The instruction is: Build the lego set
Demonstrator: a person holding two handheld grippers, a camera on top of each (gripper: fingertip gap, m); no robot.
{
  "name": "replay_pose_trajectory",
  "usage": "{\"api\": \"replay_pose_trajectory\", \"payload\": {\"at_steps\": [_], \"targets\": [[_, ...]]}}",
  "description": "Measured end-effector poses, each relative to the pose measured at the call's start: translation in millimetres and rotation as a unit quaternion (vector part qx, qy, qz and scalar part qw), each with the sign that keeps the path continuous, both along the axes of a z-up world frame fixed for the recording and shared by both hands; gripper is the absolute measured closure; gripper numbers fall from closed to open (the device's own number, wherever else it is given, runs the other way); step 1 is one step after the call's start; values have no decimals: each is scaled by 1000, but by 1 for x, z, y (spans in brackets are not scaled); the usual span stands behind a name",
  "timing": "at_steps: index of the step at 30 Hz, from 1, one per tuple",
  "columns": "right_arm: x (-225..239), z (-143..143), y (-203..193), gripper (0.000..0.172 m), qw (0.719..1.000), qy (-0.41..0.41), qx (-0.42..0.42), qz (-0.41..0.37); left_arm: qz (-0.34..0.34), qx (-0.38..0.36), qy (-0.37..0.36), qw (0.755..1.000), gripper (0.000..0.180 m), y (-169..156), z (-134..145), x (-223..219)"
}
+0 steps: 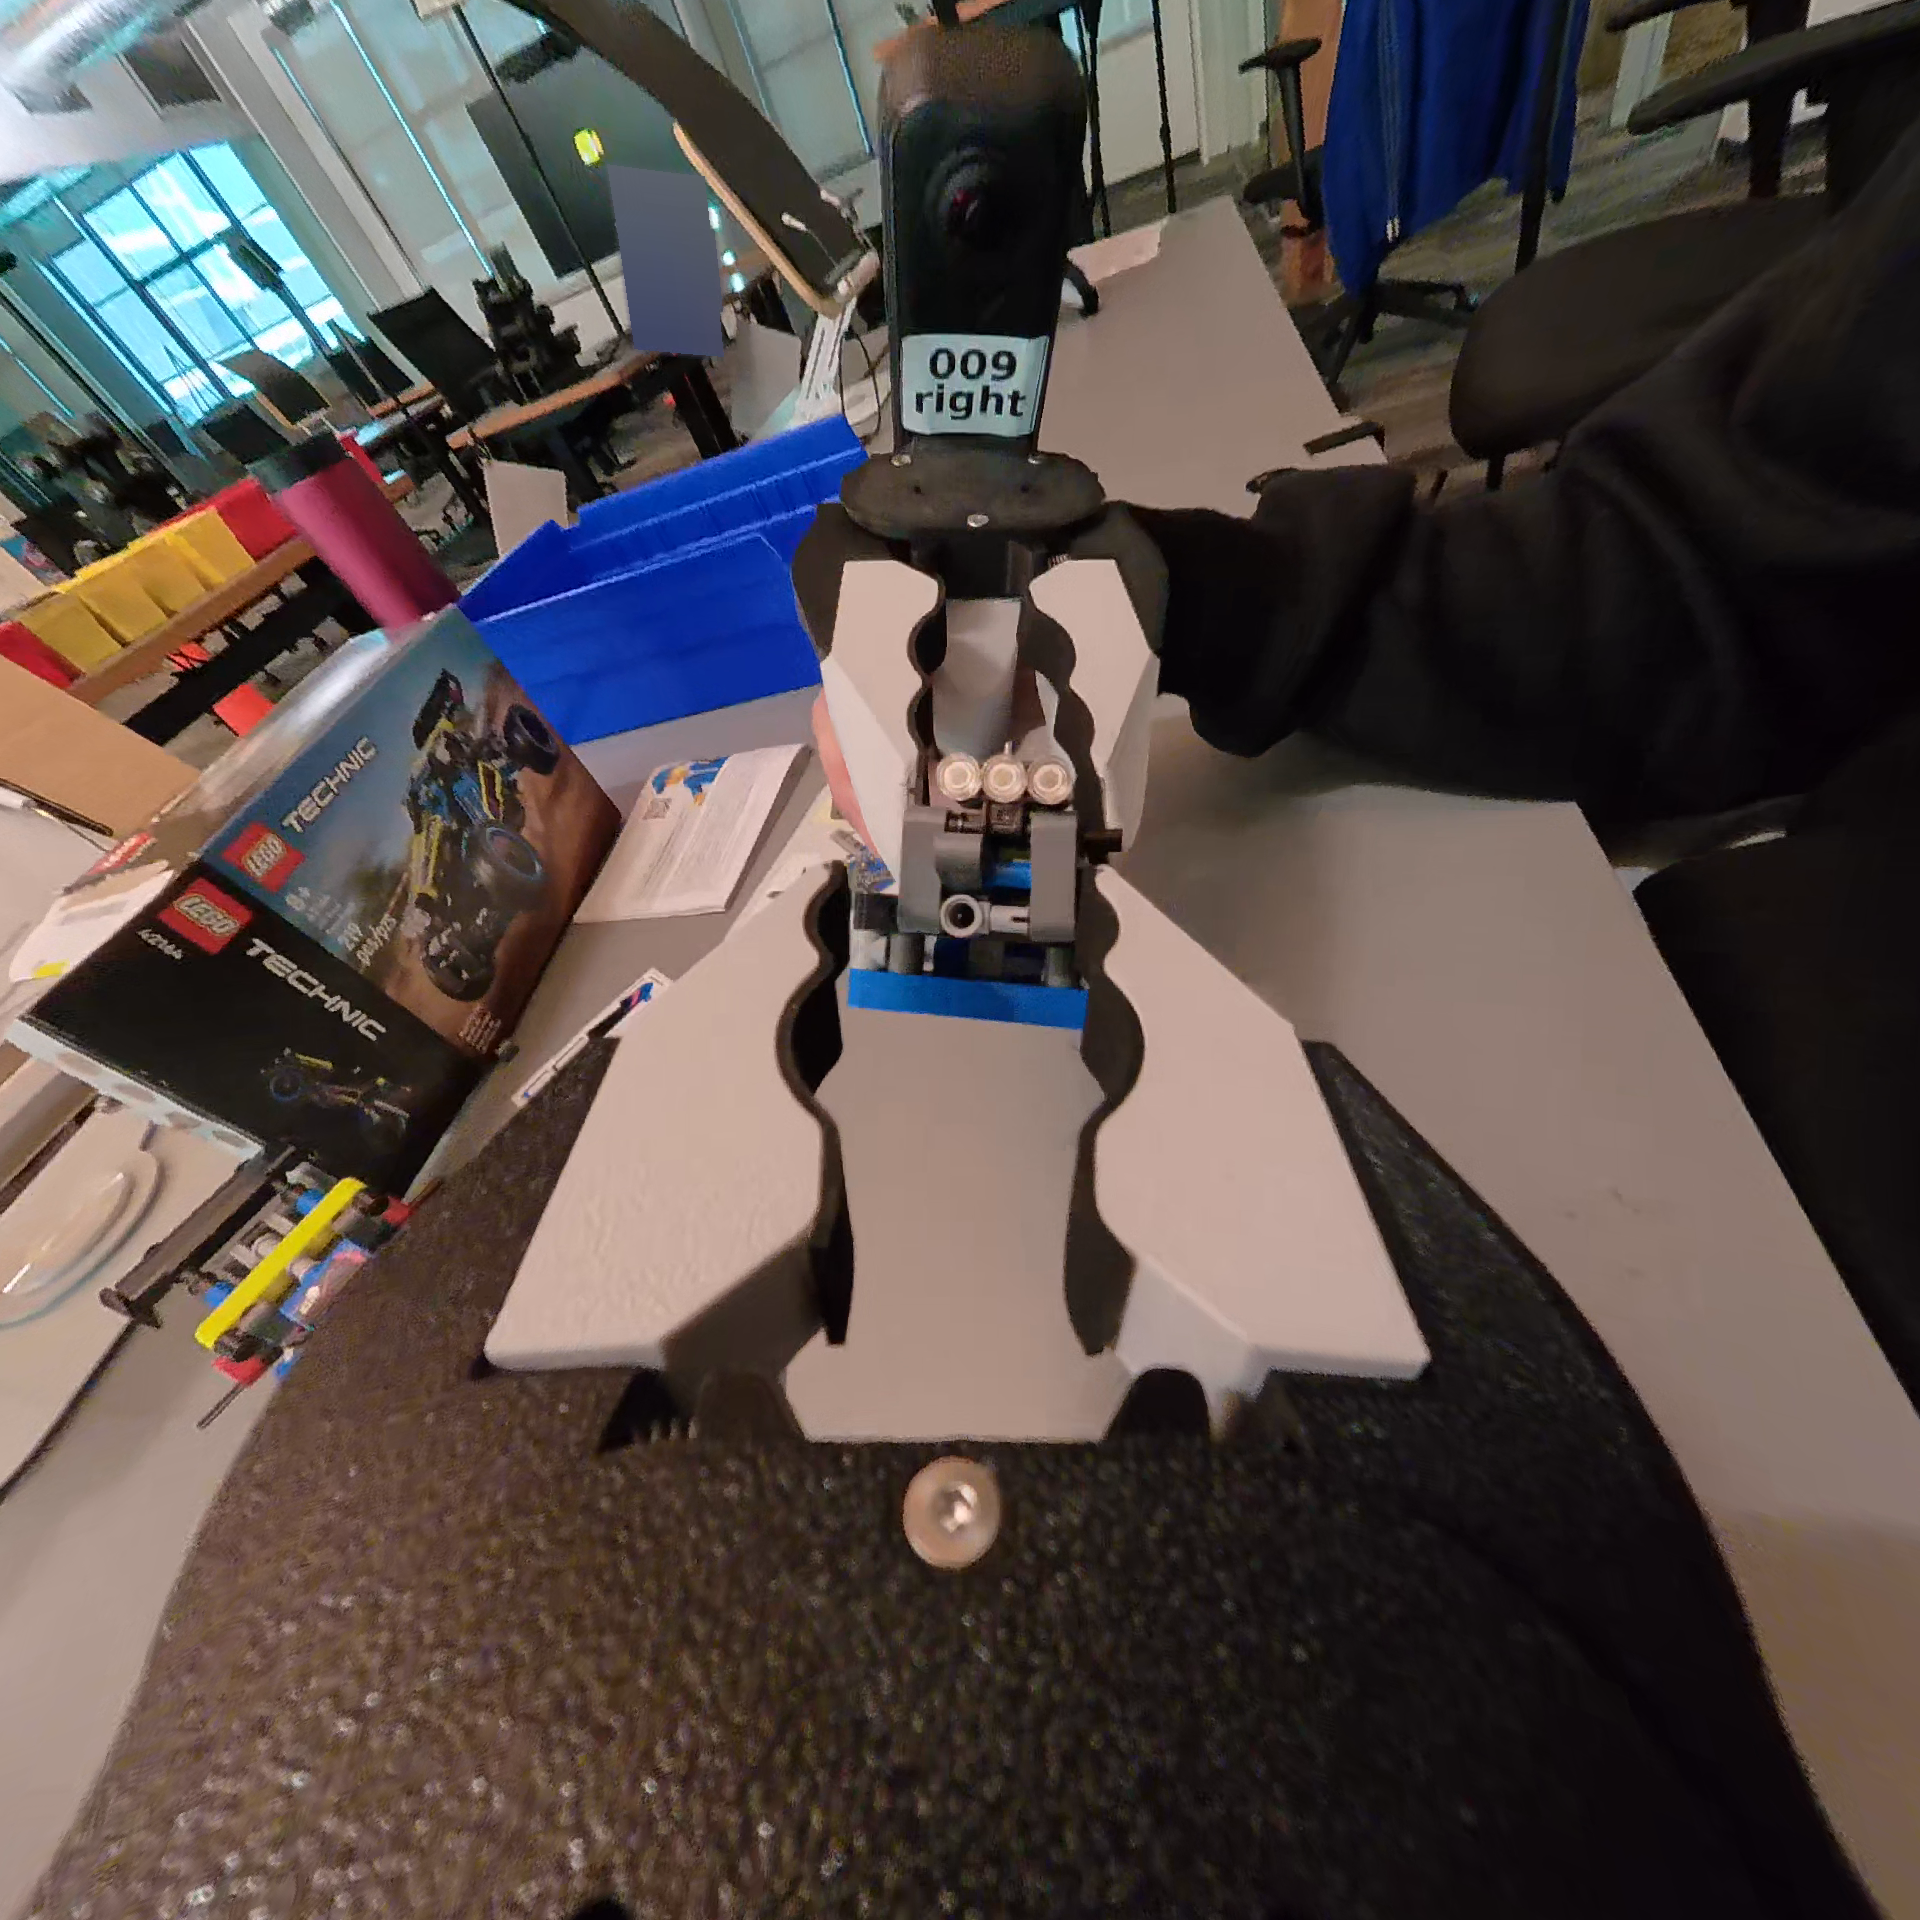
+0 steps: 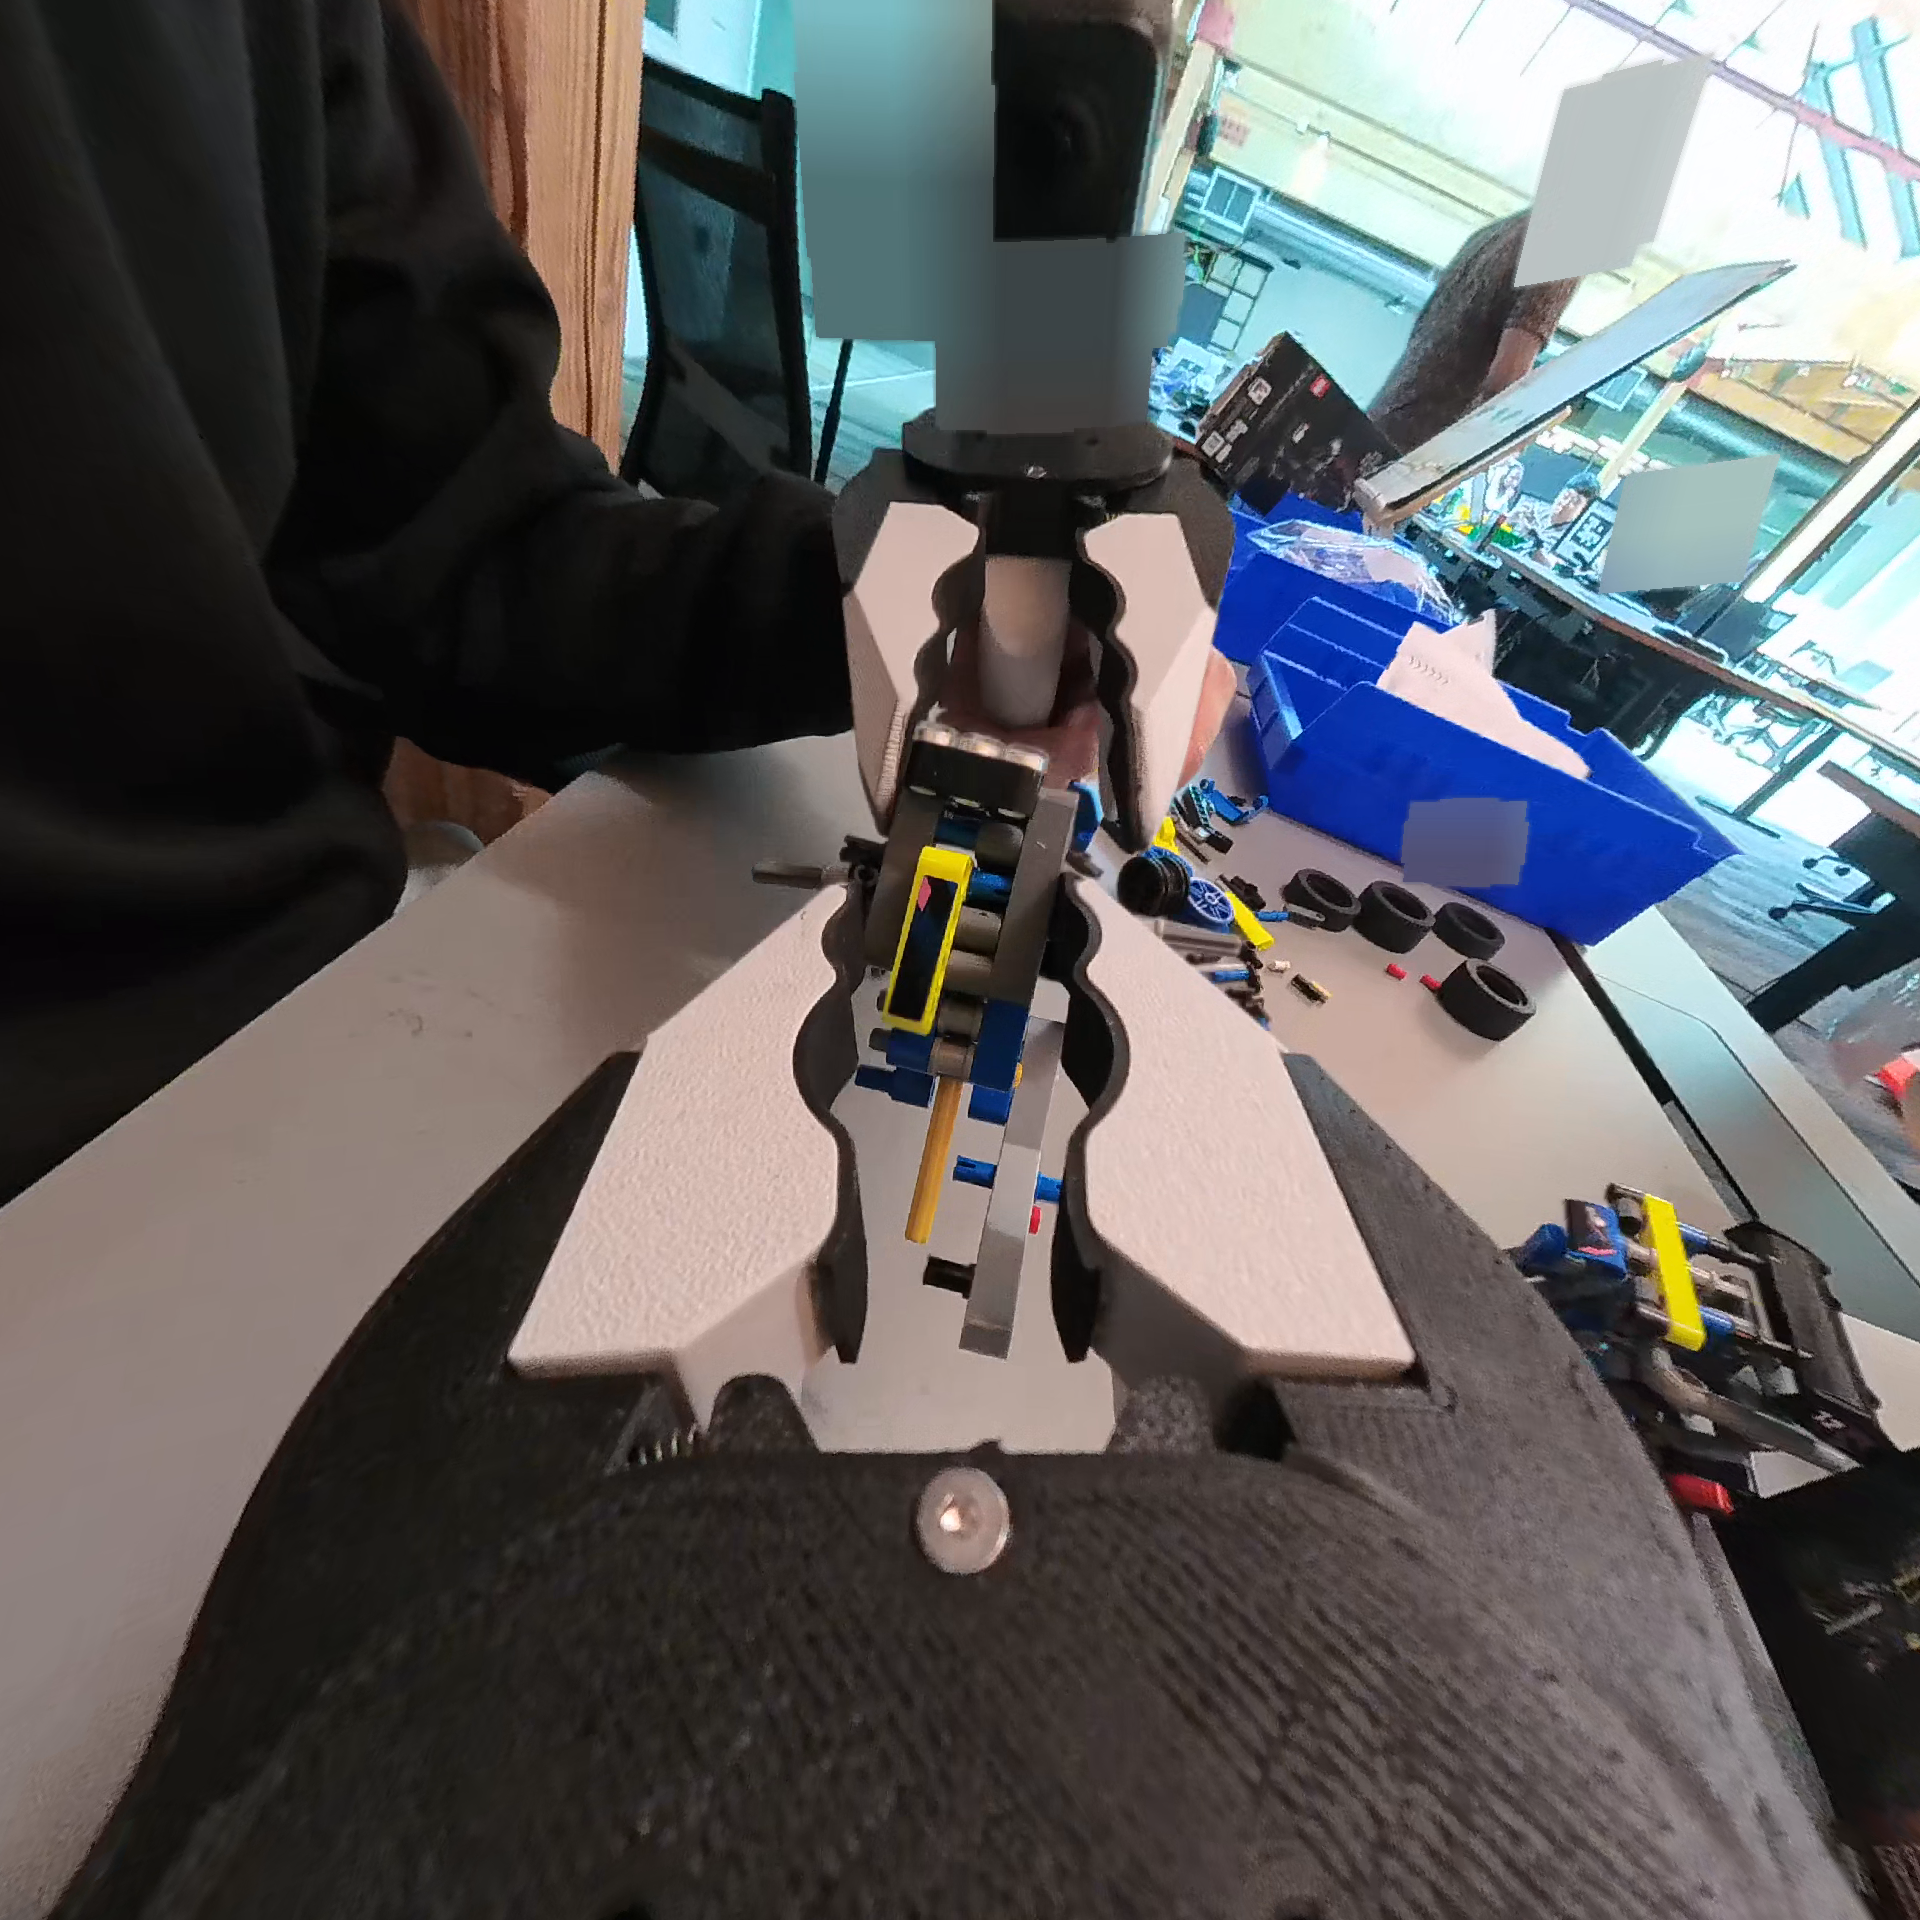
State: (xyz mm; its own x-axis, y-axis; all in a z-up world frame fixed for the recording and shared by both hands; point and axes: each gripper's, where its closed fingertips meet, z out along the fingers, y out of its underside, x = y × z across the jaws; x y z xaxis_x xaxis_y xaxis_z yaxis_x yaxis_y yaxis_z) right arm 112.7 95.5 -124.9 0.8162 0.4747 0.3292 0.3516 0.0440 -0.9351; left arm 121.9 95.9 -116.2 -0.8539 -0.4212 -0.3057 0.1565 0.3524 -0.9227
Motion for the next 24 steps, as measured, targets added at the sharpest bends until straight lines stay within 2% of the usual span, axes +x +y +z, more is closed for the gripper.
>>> {"api": "replay_pose_trajectory", "payload": {"at_steps": [5, 13, 20, 24], "targets": [[-1, -10, 0, 137, 999, -35, -14, 1, -20, 19, 10, 1000, 151, -5, -6, -7], [3, -21, -1, 137, 999, -37, -39, -2, -20, 46, 16, 999, 151, -4, -19, -2], [13, -40, 2, 137, 994, -25, -99, -24, -25, 23, 50, 998, 151, 0, -38, 8], [17, -54, 5, 138, 989, -39, -135, -39, -14, 48, 55, 997, 151, 3, -53, 12]]}}
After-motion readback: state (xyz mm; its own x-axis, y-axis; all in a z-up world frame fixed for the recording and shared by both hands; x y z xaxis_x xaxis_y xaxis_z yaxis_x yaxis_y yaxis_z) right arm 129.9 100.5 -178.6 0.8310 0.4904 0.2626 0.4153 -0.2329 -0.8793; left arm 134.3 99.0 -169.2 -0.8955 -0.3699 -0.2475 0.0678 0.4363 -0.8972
